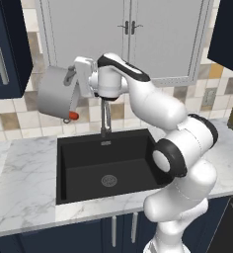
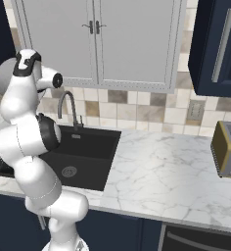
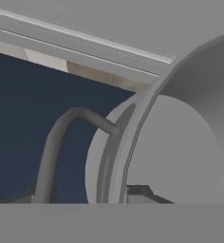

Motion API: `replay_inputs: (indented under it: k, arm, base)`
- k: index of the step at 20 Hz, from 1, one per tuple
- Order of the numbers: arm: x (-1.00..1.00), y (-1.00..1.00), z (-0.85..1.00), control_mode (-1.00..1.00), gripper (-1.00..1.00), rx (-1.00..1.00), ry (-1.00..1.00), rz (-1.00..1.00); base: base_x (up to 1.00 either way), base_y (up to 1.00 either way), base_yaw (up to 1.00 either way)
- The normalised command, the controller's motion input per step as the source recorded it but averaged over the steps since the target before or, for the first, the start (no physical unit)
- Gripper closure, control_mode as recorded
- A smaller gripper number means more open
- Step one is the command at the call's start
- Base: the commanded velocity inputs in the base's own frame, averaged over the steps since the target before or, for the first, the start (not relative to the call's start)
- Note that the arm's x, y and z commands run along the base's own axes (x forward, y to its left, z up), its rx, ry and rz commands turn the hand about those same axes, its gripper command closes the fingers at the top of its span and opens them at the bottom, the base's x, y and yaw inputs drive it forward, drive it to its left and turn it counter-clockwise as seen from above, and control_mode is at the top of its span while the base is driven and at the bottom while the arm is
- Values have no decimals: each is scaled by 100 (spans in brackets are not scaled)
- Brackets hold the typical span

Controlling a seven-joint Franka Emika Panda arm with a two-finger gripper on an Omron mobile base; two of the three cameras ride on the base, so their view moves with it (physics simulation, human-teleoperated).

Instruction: Dump the carrot from the pot into the sink. Then turn on the water and wash the carrot. Then turn off the water and put the carrot back in the pot.

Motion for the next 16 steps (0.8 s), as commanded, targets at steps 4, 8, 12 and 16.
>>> replay_inputs:
  k: [4, 8, 12, 16]
  arm:
    - [29, -24, 0, -100, 100, 5, 7, 0]
    - [33, -24, 0, -100, 100, 4, 8, 0]
    - [31, -21, 0, -100, 100, 8, 10, 0]
    - [33, -23, 0, -100, 100, 11, 9, 0]
  base:
    - [0, 0, 0]
    - [0, 0, 0]
    - [0, 0, 0]
    - [0, 0, 0]
